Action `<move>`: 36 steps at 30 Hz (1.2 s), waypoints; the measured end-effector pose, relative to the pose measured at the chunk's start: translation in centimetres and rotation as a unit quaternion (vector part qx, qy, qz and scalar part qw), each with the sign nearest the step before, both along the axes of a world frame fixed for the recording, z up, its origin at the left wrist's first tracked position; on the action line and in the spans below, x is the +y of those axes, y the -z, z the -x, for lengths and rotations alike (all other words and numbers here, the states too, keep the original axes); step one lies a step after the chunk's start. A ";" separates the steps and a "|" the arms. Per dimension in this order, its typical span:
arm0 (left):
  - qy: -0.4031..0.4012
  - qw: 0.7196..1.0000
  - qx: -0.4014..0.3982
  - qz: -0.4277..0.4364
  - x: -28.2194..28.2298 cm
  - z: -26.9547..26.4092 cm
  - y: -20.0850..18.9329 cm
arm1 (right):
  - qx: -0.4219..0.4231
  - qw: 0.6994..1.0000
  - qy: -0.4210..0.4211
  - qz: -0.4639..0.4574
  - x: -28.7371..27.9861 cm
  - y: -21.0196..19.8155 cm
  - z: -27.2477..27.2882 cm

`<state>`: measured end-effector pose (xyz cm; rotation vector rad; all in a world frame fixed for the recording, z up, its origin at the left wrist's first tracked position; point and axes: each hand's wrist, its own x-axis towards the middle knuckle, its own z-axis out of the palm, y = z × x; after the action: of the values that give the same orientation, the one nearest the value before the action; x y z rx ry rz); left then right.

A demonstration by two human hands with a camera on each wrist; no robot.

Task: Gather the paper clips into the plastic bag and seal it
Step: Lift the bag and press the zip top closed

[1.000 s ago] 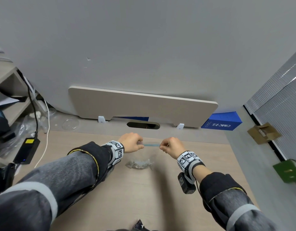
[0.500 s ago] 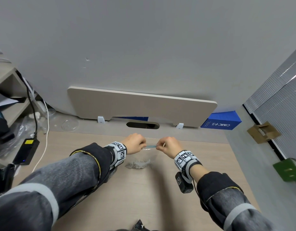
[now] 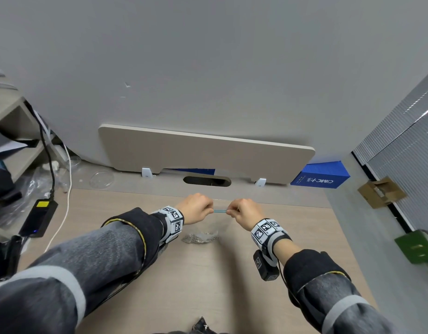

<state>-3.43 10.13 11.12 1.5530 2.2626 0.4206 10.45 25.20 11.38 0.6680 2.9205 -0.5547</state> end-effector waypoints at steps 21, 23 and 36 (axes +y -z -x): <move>-0.015 1.000 -0.002 0.010 0.3 0.0 0.3 | 0.021 1.000 -0.001 0.005 -1.2 -0.5 0.5; -0.017 1.000 -0.003 0.008 0.4 0.1 0.2 | 0.021 1.000 0.004 0.008 -1.1 -0.5 0.5; 0.008 1.000 0.009 0.012 0.4 -0.1 0.3 | 0.004 1.000 -0.017 -0.006 -1.5 -0.6 0.3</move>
<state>-3.31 10.56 10.82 1.5679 2.2598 0.3756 10.14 23.65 11.96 0.6186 2.9400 -0.5376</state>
